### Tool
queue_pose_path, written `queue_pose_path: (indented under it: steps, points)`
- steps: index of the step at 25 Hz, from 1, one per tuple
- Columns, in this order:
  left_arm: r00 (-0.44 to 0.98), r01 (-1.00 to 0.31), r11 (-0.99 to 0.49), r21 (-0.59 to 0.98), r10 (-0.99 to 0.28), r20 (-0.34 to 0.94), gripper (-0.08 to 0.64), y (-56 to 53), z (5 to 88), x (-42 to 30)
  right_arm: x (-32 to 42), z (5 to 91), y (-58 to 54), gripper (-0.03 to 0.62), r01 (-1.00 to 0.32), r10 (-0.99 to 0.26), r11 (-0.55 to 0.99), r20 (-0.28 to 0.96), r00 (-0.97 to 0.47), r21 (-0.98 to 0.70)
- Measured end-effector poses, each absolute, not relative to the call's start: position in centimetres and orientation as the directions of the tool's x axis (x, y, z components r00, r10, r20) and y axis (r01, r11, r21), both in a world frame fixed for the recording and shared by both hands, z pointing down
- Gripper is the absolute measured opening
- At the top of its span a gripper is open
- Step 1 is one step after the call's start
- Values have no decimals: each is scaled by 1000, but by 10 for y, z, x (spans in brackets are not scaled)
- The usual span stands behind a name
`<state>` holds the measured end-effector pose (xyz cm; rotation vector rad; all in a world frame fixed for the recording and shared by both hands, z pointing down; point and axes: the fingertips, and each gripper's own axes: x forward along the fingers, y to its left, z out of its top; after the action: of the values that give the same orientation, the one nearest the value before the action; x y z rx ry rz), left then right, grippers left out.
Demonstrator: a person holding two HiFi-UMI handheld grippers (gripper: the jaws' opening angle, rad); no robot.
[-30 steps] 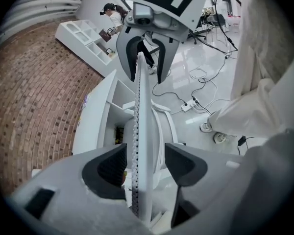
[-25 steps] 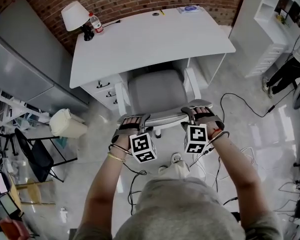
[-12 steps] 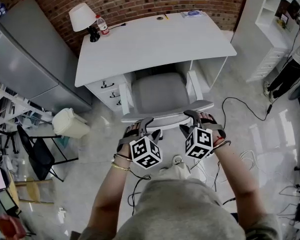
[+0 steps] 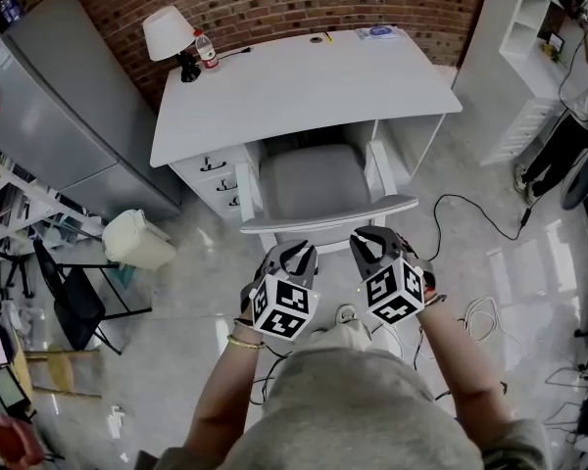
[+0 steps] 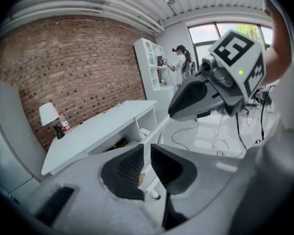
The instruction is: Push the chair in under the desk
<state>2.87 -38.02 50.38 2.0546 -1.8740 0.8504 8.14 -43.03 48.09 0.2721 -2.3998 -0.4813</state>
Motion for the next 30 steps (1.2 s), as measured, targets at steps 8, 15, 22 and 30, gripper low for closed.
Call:
queue_pose_path:
  steps: [8, 15, 22, 30]
  points:
    - [33, -999, -24, 27, -896, 442, 10, -358, 479, 43, 96, 461, -411, 8, -283, -308, 951, 477, -823, 124]
    - [23, -978, 56, 199, -927, 375, 9, -340, 471, 46, 116, 455, -402, 8, -400, -313, 902, 395, -863, -159]
    - [-13, -963, 111, 244, -928, 373, 9, -324, 471, 39, 132, 450, -389, 8, -430, -326, 864, 361, -874, -261]
    - [-29, -956, 133, 263, -930, 367, 9, -320, 470, 35, 135, 455, -380, 6, -437, -331, 863, 371, -867, -251]
